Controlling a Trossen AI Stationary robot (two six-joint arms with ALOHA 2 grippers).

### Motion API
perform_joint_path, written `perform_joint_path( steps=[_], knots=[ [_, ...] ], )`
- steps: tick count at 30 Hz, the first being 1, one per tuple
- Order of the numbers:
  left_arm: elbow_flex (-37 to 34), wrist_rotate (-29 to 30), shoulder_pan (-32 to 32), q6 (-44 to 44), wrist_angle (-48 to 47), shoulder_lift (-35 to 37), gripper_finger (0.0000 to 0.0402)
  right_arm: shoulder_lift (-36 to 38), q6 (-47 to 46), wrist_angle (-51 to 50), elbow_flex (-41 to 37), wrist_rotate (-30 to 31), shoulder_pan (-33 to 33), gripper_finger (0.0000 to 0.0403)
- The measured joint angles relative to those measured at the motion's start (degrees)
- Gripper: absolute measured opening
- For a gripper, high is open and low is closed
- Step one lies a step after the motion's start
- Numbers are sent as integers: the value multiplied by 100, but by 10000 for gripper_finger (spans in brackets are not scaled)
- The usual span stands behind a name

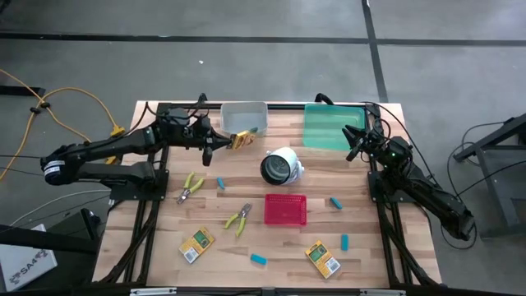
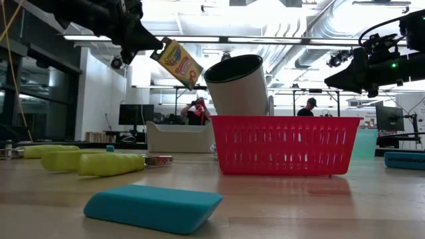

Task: Pick & Place School Supplies
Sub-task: Put the yellow crayon box into the green bin

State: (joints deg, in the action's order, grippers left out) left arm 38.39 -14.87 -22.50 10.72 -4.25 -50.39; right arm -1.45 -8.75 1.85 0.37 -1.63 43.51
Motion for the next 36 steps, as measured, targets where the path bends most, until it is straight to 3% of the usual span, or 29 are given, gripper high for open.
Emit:
perform_joint_path(
  steps=[12, 22, 28, 32, 36],
  knots=[
    [102, 45, 370, 3, 66, 0, 1, 0, 0, 0, -1, 0, -2, 85],
    [901, 49, 583, -460, -430, -377, 1, -2, -540, 355, 0, -47, -1, 85],
    [1521, -28, 592, -805, -667, -1295, 1, -18, -853, 1876, -1, -1322, -80, 85],
    [1923, -69, 592, -1075, -593, -1703, 1, -198, -1314, 2694, -1, -1270, -293, 85],
    [2268, -81, 591, -1230, -621, -1964, 1, -387, -925, 2836, 1, -1610, -523, 85]
  ],
)
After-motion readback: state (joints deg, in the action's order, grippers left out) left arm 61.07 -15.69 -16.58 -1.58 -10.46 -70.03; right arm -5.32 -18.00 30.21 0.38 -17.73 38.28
